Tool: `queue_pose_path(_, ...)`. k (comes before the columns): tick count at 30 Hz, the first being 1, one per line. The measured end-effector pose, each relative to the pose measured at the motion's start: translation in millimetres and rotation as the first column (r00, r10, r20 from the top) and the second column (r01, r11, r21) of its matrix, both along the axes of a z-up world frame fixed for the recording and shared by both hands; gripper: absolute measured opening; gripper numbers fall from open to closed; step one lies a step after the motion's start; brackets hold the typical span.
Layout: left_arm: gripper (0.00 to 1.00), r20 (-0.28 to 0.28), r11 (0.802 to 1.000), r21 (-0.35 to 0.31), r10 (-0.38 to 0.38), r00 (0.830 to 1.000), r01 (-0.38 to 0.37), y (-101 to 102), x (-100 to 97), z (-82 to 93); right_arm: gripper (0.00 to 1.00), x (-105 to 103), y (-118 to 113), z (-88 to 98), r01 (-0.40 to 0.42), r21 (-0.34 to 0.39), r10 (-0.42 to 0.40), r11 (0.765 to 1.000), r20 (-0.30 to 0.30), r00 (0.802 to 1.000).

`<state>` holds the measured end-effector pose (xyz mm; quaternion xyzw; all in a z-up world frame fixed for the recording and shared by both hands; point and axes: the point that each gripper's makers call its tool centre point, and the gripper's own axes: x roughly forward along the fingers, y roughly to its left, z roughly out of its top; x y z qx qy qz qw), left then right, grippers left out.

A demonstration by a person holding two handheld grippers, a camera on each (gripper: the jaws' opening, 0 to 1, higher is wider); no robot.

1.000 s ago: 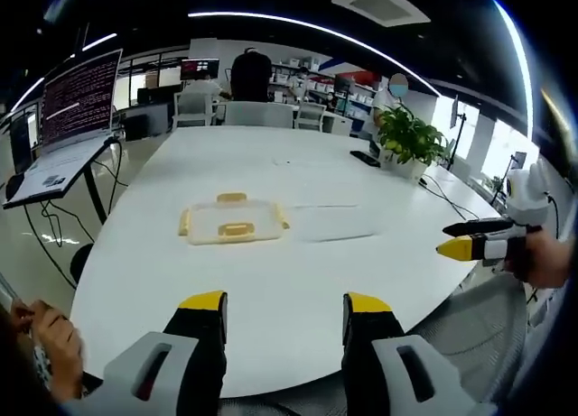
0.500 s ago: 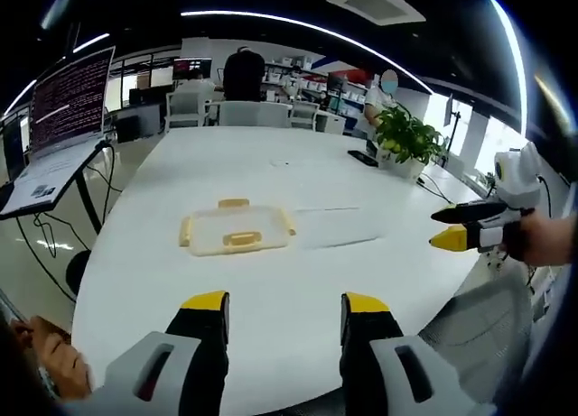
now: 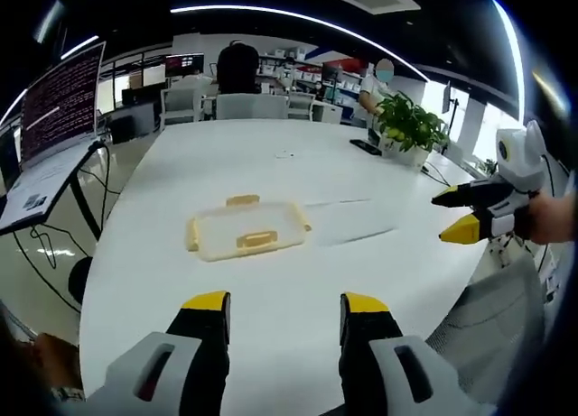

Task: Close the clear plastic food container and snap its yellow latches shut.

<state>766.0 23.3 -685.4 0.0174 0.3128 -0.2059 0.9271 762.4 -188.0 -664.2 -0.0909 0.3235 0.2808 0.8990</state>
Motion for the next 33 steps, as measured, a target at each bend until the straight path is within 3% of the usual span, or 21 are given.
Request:
queue_pose_path(9, 0.43, 0.000, 0.998, 0.050, -0.038, 0.999, 0.038, 21, 25.1, -5.0, 0.54, 24, 17, 0.8, -0.081, -0.027, 0.081, 0.996, -0.002, 0.997)
queue_pose_path(16, 0.43, 0.011, 0.989, 0.079, -0.122, 0.992, 0.121, 29, 46.9, -4.0, 0.54, 42, 31, 0.2, -0.145, -0.047, 0.145, 0.988, -0.004, 0.989)
queue_pose_path(18, 0.44, 0.007, 0.986, 0.027, -0.167, 0.986, 0.166, 23, 52.6, -3.3, 0.53, 46, 36, -0.6, -0.174, -0.058, 0.174, 0.983, -0.004, 0.985)
queue_pose_path(27, 0.44, 0.008, 0.969, 0.066, -0.238, 0.971, 0.237, 36, 80.3, -2.4, 0.52, 63, 55, -2.0, -0.311, -0.134, 0.315, 0.941, 0.009, 0.949)
queue_pose_path(33, 0.46, -0.014, 0.935, 0.103, -0.339, 0.941, 0.339, 35, 88.9, -1.1, 0.51, 78, 64, -1.2, -0.372, -0.162, 0.378, 0.914, 0.009, 0.926)
